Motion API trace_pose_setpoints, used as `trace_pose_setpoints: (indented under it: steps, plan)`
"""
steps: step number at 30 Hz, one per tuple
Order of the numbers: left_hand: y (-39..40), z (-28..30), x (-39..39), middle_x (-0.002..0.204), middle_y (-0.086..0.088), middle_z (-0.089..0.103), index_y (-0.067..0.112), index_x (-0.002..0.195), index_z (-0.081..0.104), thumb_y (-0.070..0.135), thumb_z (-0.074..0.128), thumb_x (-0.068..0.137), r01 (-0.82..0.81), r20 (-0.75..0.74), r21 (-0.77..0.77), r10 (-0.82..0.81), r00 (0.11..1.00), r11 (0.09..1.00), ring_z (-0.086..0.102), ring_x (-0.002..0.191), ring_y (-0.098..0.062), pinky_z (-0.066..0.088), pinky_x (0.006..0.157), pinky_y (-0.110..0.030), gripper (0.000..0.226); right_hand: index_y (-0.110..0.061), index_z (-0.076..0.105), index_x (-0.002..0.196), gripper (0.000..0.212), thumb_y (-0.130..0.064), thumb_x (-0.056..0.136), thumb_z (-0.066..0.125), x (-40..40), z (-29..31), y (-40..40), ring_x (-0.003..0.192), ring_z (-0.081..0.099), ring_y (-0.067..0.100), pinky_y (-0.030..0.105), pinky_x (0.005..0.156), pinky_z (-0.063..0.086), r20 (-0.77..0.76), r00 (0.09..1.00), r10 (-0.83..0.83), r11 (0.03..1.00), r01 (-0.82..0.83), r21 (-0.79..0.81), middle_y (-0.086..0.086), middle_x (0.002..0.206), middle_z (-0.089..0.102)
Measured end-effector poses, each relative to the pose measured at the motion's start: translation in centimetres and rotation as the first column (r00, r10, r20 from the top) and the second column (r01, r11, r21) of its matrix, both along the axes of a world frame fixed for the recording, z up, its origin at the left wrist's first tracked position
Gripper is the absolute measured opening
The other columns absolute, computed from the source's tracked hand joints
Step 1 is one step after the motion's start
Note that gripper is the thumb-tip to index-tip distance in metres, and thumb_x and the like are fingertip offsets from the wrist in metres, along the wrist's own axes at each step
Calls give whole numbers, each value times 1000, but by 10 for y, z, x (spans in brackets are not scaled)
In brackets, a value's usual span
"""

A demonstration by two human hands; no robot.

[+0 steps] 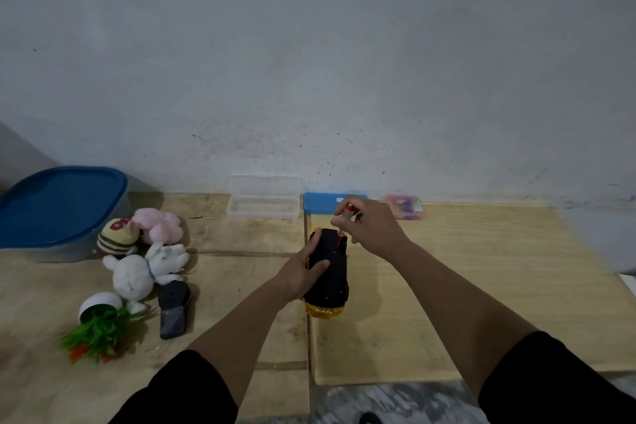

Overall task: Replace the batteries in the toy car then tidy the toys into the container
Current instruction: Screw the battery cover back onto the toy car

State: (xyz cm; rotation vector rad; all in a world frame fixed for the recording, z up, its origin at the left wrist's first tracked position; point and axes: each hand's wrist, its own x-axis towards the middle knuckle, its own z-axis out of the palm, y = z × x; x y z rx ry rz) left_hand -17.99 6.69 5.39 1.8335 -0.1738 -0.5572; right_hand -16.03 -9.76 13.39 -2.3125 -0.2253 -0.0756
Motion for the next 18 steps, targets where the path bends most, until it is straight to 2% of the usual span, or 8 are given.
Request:
trace_pose_setpoints:
  steps: [3,5,7,9,11,14,18]
  plan:
    - [-2,3,-2,145,-2,40,38,149,6,35,49,95,34,3,6,-34,999,999,48,112,-14,50,90,-31,69,-19,62,89,8,-14,84,64,-2,0,4,48,61,8,21,57,52,-11,998,-68,987,68,144,-2,80,66]
    - [-3,4,-3,145,-2,39,38,148,6,35,49,96,36,10,3,-36,999,999,48,113,-14,50,89,-30,68,-27,61,107,27,-10,86,61,-3,0,4,49,62,13,21,57,53,-42,997,-59,971,67,230,1,85,67]
    - [-3,3,-4,145,-2,39,39,148,6,34,48,96,26,14,-3,-26,1000,1000,48,113,-14,50,88,-30,67,-36,52,125,43,-12,90,57,-6,1,3,51,62,15,17,56,51,-71,997,-4,952,26,305,2,80,62]
    - [-1,2,-4,146,-2,39,38,148,6,33,49,96,15,16,3,-15,1000,1000,48,118,-17,49,93,-35,67,-39,44,132,40,-22,96,48,-7,1,1,59,67,15,16,60,52,-108,993,48,951,-12,310,4,86,61]
    - [3,0,-2,147,-2,39,39,148,7,33,49,96,-11,3,5,11,1000,1000,46,124,-21,48,98,-41,68,-36,40,135,37,-25,100,39,-7,1,0,72,71,15,18,68,55,-184,979,82,943,-17,333,7,99,60]
    - [7,-4,-1,146,-2,40,41,148,8,33,50,96,-27,-9,21,27,1000,999,46,125,-22,47,100,-44,68,-25,45,131,34,-13,100,38,-7,-1,0,81,72,19,23,76,57,-263,958,111,906,11,424,8,108,60]
    - [9,-4,-2,145,-4,40,39,148,5,32,49,96,-12,0,36,12,1000,999,48,120,-19,49,96,-39,68,-14,63,103,16,-14,87,63,-8,-1,-3,70,72,22,26,65,58,-199,980,-5,904,89,419,14,94,68]
